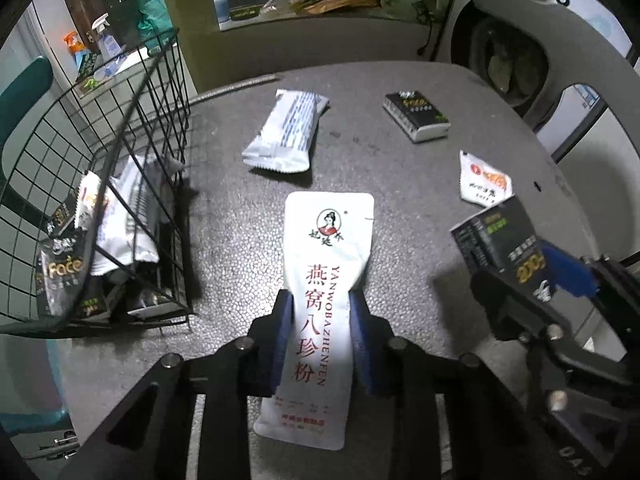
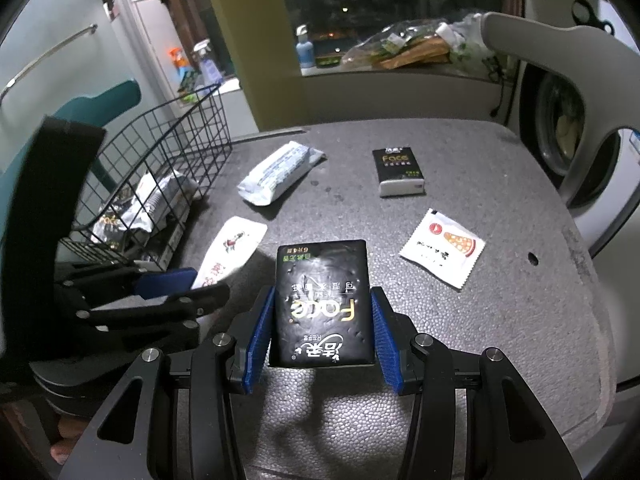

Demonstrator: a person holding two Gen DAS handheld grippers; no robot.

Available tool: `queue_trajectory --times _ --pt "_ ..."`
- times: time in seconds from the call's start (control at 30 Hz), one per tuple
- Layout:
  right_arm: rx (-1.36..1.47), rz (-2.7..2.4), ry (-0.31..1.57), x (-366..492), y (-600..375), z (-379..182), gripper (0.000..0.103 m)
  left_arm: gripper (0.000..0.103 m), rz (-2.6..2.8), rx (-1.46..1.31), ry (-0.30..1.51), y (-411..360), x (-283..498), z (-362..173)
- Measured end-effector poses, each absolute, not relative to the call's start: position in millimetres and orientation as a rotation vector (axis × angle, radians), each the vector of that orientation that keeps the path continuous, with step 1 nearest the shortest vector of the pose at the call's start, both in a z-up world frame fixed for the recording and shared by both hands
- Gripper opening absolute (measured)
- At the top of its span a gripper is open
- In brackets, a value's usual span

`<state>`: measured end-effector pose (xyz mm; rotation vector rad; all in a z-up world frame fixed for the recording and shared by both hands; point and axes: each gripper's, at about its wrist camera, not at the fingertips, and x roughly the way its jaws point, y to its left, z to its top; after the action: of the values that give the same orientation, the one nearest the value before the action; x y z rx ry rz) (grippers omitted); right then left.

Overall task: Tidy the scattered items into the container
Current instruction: 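Carry both packs over the wire basket and open both tools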

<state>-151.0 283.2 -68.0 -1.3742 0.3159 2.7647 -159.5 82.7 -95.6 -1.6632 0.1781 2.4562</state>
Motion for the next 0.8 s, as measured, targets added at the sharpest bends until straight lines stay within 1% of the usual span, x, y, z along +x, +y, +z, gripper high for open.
queue_trajectory --times 0.2,0.33,0.43,0.57,0.67,0.8 --pt "-1.329 2.801 0.306 -150 280 -48 0.047 0.030 2.497 -1.592 0.142 79 -156 -63" --pt "-1.260 2.849 0.287 -155 272 -20 0.047 0.029 2.537 -1.537 0.088 66 -159 -35" --pt "-1.225 2.893 0.274 -164 260 -1 0.047 0.029 2.583 -1.469 0.002 44 -162 -4" --pt "-1.170 2.993 0.271 -184 229 29 0.047 0.029 2.684 -1.381 -0.070 5 -164 38" --pt "-1.188 3.066 0.284 -203 195 41 0.047 0.029 2.749 -1.387 -0.118 -29 -171 49" --pt "-1.233 3.116 0.255 -229 152 41 0.047 0.029 2.831 -1.442 -0.101 -66 -174 46"
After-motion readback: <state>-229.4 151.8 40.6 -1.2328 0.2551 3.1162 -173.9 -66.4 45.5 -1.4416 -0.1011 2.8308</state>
